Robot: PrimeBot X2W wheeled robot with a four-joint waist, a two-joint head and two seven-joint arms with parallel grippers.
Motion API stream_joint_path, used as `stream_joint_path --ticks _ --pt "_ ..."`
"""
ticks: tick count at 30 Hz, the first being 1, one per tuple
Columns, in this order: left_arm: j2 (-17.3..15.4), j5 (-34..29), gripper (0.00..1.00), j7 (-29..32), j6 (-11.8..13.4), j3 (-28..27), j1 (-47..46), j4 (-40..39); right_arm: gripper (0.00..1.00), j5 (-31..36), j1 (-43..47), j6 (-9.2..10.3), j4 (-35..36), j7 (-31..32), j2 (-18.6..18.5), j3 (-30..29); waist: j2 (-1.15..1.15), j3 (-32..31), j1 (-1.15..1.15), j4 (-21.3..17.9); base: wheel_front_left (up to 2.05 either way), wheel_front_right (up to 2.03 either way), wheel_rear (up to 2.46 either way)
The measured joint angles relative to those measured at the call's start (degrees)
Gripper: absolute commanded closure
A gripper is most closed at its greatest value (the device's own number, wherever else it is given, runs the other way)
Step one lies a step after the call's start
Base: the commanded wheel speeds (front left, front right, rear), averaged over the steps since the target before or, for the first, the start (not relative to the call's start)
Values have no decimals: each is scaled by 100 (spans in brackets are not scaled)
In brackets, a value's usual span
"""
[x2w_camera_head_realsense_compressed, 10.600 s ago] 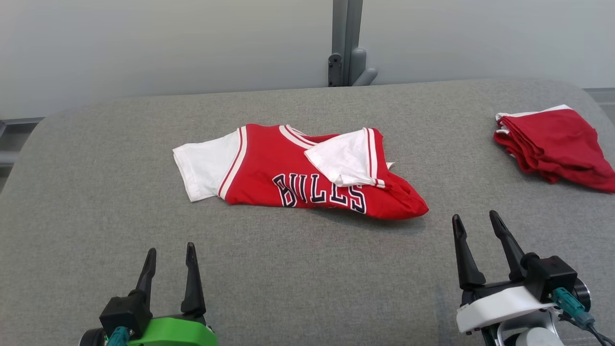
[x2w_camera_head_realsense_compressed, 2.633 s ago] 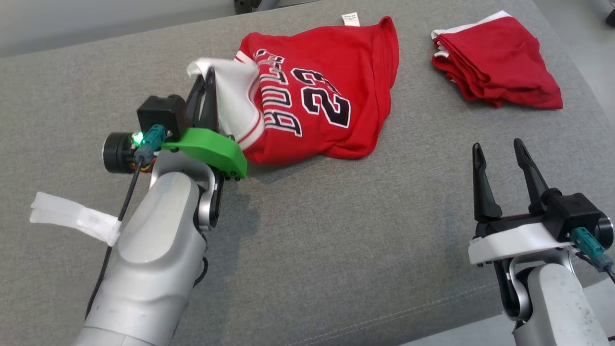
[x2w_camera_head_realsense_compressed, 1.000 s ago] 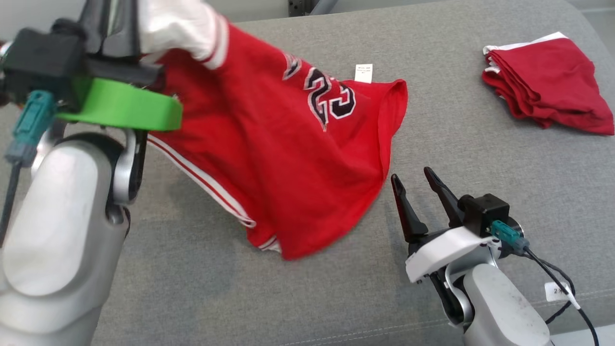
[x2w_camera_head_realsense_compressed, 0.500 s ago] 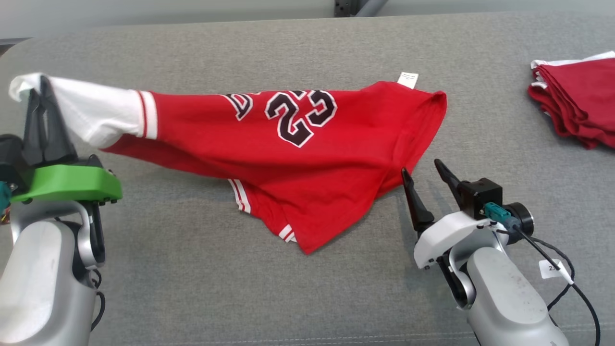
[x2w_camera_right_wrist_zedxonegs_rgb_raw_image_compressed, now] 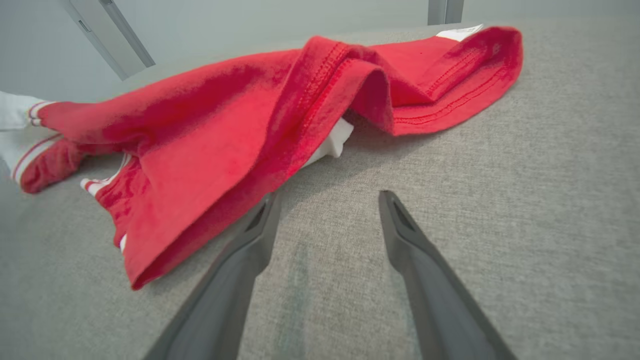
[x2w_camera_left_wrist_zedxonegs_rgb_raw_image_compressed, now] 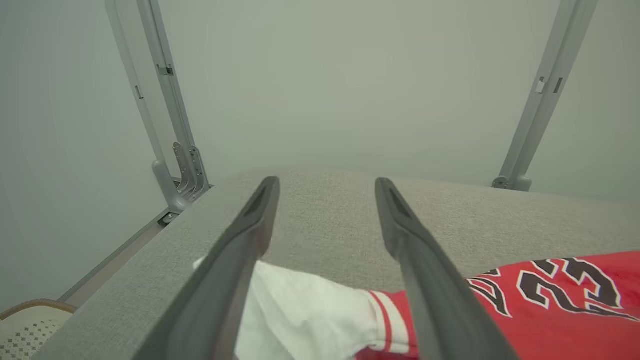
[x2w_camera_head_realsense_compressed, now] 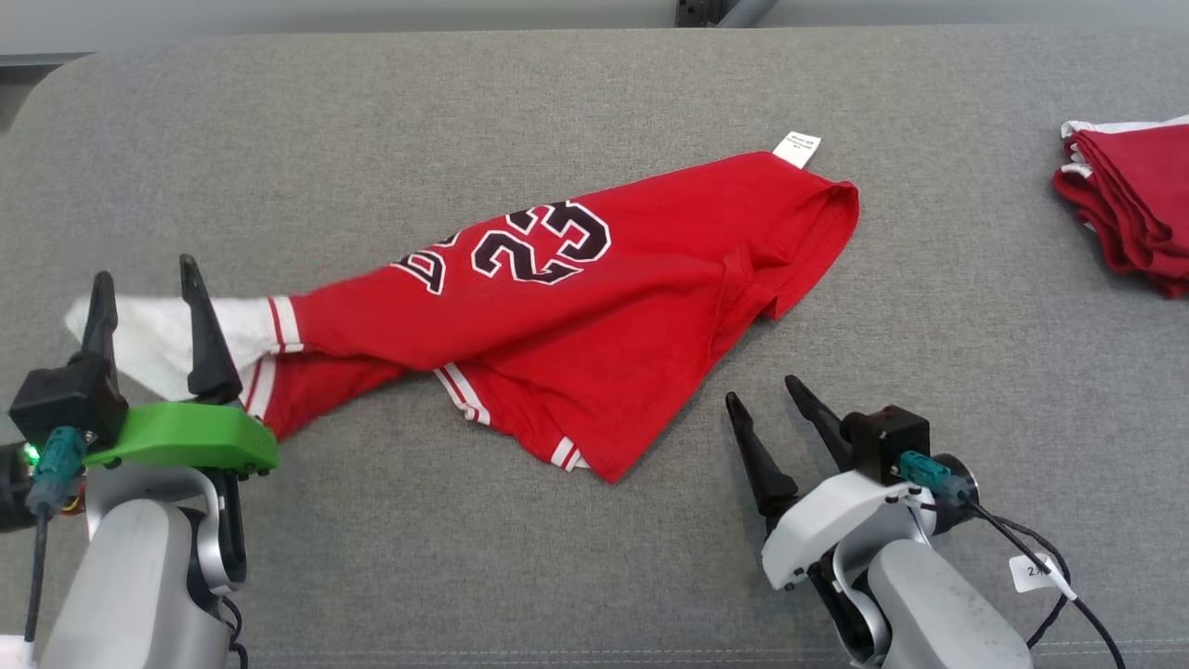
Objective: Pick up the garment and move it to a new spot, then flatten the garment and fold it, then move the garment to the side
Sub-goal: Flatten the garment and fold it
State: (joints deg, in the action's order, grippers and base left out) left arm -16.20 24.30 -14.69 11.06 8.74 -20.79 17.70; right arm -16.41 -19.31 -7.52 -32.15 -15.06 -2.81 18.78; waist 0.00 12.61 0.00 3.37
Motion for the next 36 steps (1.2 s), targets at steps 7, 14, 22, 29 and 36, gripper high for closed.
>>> stream_joint_path --ticks 7,14,22,29,36 --pt "327 -229 0 -29 -92 3 420 -491 0 -714 -2 0 53 0 0 683 0 48 0 76 0 0 0" --pt "798 -573 0 -34 -283 68 814 -1001 0 -1031 -315 0 -233 0 3 697 0 84 0 356 0 0 0" --pt "1044 -759 0 -34 -471 65 962 -1083 46 -1447 -661 0 -984 -13 -1 650 0 88 0 759 0 0 0" --pt "1146 -896 0 -35 -545 -110 1062 -1089 100 -1245 -725 0 -966 -9 12 516 0 44 0 841 0 0 0" --pt "1227 -940 0 -34 -624 -193 1189 -1089 100 -342 -222 -1 -548 22 -10 -414 0 20 0 558 0 0 0"
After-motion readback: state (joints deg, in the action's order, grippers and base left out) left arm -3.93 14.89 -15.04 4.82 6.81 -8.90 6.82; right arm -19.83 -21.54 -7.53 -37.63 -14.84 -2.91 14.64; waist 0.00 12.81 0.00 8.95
